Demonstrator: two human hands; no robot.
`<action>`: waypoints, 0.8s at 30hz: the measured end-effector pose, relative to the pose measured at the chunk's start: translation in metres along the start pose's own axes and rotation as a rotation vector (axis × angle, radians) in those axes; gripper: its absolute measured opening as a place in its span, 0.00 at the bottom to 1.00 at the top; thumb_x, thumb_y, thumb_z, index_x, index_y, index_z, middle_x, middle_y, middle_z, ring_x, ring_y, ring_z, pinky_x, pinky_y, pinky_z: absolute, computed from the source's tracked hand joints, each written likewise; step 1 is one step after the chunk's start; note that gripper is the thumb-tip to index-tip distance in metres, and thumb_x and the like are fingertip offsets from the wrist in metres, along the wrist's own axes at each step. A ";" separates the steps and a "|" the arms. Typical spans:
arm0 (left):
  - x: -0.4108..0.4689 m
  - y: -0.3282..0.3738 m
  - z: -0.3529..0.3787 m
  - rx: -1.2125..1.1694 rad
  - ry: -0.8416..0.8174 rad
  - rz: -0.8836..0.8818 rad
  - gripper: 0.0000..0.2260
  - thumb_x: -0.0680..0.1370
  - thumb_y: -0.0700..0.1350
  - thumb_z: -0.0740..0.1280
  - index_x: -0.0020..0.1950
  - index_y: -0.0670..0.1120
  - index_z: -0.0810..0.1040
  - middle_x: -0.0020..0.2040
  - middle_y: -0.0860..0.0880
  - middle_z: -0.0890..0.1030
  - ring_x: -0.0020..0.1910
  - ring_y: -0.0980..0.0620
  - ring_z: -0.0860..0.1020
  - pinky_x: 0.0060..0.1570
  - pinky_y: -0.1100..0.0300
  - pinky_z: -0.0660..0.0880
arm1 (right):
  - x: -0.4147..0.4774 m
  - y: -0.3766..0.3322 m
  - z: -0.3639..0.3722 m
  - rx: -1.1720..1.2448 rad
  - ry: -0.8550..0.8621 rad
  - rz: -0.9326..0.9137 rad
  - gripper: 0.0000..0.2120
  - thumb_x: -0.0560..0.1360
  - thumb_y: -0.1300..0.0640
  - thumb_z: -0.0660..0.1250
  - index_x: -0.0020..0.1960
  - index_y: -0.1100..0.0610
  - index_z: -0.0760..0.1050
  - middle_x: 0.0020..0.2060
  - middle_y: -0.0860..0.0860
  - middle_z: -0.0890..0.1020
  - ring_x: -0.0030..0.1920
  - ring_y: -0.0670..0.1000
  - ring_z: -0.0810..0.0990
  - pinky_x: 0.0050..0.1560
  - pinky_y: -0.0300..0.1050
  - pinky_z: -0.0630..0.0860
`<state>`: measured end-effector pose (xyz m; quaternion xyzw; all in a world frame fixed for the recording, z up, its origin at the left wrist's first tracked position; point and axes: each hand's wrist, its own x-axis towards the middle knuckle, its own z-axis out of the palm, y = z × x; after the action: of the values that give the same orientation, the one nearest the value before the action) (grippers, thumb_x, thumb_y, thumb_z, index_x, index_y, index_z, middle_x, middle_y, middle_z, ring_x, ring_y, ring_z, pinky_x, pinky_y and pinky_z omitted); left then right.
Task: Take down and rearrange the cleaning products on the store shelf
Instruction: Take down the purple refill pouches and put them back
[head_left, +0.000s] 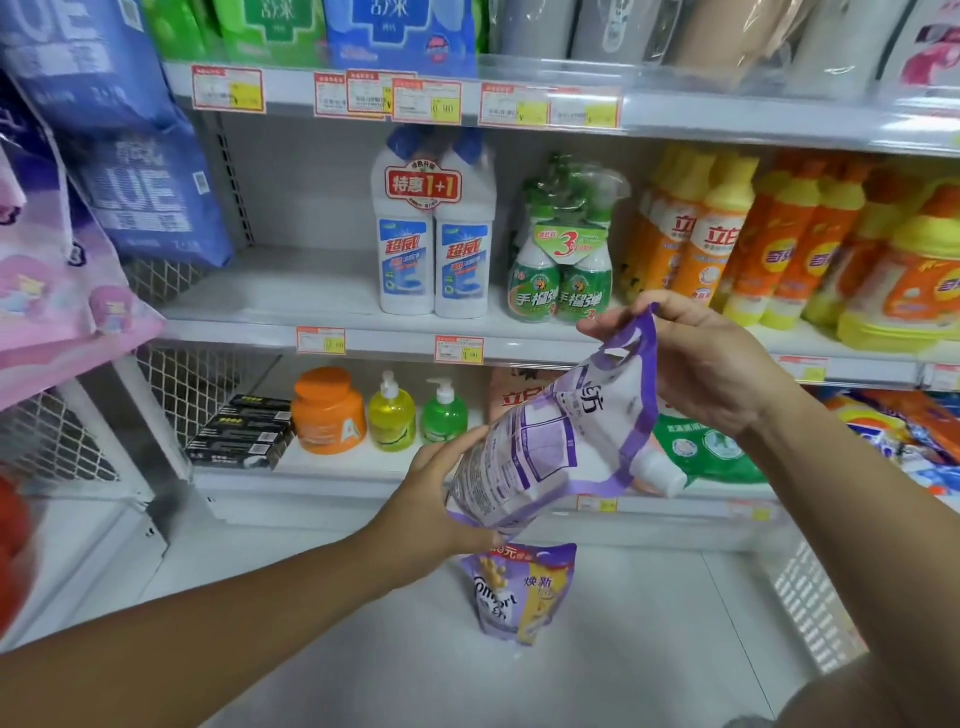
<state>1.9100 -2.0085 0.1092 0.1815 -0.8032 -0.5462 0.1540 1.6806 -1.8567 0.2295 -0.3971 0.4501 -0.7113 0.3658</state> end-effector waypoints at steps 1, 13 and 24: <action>-0.001 0.001 -0.001 -0.006 -0.001 -0.001 0.45 0.65 0.41 0.82 0.72 0.66 0.64 0.71 0.58 0.62 0.66 0.54 0.72 0.57 0.62 0.78 | 0.000 0.000 0.002 -0.005 0.017 0.000 0.04 0.68 0.62 0.70 0.42 0.55 0.81 0.45 0.57 0.85 0.59 0.61 0.82 0.57 0.55 0.79; 0.000 0.009 -0.016 -0.530 -0.225 -0.319 0.27 0.68 0.43 0.66 0.68 0.50 0.73 0.60 0.47 0.82 0.55 0.46 0.81 0.53 0.51 0.78 | 0.012 0.003 0.025 -0.354 0.317 -0.010 0.07 0.80 0.61 0.64 0.48 0.55 0.80 0.36 0.50 0.86 0.35 0.48 0.84 0.31 0.40 0.80; 0.001 0.014 -0.026 -0.219 -0.168 -0.276 0.26 0.64 0.53 0.77 0.61 0.54 0.77 0.54 0.55 0.85 0.52 0.54 0.83 0.46 0.57 0.79 | 0.021 0.007 0.044 -0.414 0.445 0.063 0.07 0.81 0.57 0.65 0.54 0.56 0.81 0.41 0.53 0.87 0.40 0.52 0.86 0.41 0.47 0.82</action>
<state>1.9195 -2.0256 0.1321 0.2259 -0.7164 -0.6594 0.0287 1.7127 -1.8926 0.2400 -0.2834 0.6666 -0.6624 0.1912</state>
